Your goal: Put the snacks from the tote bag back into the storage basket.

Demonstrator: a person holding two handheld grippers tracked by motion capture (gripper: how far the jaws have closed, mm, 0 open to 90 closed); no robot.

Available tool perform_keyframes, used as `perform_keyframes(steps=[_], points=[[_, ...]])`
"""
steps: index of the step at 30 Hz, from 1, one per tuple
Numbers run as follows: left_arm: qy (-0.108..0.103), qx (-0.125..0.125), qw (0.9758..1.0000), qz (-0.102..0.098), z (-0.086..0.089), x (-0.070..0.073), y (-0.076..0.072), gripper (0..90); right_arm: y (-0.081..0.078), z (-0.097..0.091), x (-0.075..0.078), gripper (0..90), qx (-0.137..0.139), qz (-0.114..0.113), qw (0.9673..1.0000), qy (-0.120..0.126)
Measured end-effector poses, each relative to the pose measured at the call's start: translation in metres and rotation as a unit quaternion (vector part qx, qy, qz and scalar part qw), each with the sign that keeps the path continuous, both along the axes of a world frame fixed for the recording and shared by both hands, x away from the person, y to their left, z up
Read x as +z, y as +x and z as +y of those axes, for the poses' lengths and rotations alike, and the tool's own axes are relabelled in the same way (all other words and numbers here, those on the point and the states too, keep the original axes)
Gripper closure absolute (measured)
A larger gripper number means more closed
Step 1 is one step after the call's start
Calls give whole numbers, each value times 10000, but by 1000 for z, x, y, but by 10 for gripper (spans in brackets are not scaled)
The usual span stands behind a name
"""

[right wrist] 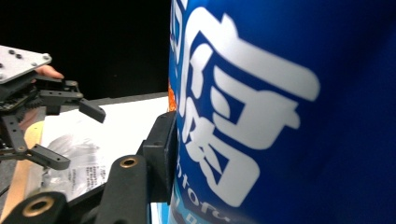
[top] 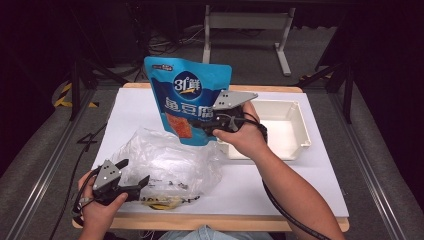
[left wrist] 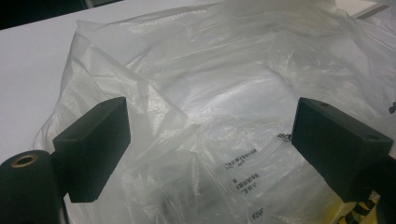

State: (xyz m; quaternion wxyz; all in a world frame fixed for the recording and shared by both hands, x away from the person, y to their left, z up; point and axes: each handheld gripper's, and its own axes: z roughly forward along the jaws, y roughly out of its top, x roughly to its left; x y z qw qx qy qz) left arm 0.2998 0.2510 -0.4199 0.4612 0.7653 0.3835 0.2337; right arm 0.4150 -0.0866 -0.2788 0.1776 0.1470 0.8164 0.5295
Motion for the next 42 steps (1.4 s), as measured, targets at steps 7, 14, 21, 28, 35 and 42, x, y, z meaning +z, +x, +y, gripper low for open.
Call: perform_keyframes(steps=[7, 14, 21, 28, 35, 42], points=[[13, -6, 10000, 16, -1, 0, 0, 127, 5, -25, 5, 522, -264, -54, 9996, 36], [13, -3, 10000, 18, -1, 0, 0, 127, 10, -43, 9, 522, -452, -67, 9989, 90], [14, -2, 10000, 20, -1, -1, 0, 127, 18, -64, 11, 522, -698, -97, 9975, 90], [6, -4, 10000, 47, -2, -1, 1, 127, 23, -78, 12, 521, -831, -122, 9964, 138], [15, 20, 10000, 19, -1, -1, 1, 128, 32, -99, 13, 521, -962, -136, 9952, 114], [36, 5, 10000, 31, -3, -1, 1, 128, 42, -117, 8, 519, -1191, -141, 9927, 86]])
